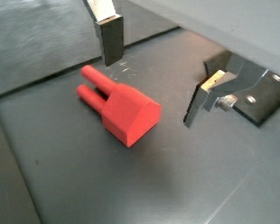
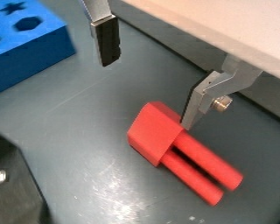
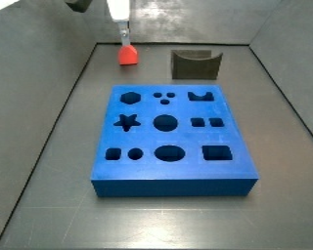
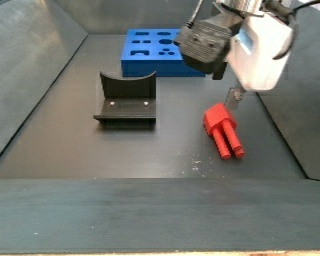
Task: Pick up the 3 prong object. Move up. Rotate the 3 prong object. Place the 3 prong object on the fixture. Regrasp the 3 prong object. Move to above the board. Insert the 3 prong object.
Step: Rotate the 3 prong object.
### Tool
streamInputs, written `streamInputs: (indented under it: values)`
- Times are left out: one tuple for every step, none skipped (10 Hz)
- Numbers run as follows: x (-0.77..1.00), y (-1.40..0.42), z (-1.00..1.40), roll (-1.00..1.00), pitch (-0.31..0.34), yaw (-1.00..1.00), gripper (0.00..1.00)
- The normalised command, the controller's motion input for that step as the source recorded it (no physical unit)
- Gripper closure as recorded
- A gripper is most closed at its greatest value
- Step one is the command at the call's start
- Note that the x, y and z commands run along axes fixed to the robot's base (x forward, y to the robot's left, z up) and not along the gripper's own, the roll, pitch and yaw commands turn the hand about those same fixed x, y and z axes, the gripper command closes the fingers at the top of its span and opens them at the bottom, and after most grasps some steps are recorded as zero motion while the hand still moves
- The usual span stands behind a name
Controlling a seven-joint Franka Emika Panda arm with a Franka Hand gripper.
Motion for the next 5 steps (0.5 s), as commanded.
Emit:
streamInputs:
  values:
    - [0.03, -0.01, -0.05, 0.00, 0.003, 1.00, 0.00]
    - [0.03, -0.01, -0.05, 0.00, 0.004, 1.00, 0.00]
    - [0.03, -0.01, -0.05, 0.00, 0.004, 1.00, 0.00]
    - [0.03, -0.01, -0.05, 0.00, 0.004, 1.00, 0.00]
    - [0.03, -0.01, -0.05, 0.00, 0.004, 1.00, 0.00]
